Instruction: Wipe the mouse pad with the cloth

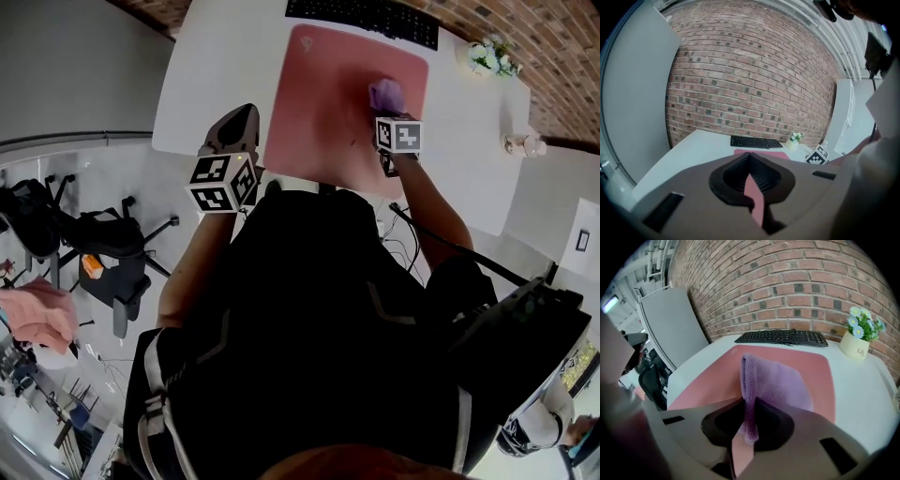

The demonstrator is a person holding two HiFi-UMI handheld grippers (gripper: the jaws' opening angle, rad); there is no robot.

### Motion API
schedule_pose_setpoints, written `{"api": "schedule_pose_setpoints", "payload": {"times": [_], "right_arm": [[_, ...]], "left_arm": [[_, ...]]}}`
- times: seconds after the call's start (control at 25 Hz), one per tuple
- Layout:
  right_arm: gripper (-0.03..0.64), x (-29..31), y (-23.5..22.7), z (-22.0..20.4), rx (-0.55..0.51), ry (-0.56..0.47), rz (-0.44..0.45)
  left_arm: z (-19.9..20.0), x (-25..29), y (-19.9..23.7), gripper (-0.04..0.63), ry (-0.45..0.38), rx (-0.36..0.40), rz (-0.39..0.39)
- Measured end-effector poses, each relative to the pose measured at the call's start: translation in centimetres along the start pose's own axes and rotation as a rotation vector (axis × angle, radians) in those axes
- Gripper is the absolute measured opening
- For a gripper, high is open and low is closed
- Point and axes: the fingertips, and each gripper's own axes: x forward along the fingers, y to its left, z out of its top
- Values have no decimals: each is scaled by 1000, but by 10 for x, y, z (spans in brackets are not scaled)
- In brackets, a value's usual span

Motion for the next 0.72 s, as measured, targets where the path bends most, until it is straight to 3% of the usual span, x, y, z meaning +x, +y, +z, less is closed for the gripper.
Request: {"api": "schedule_pose_setpoints", "payload": {"times": [0.72], "right_arm": [[54,49,106,36,-140,41,213]], "left_arm": [[0,-29,20,2,-38,-26,77]]}}
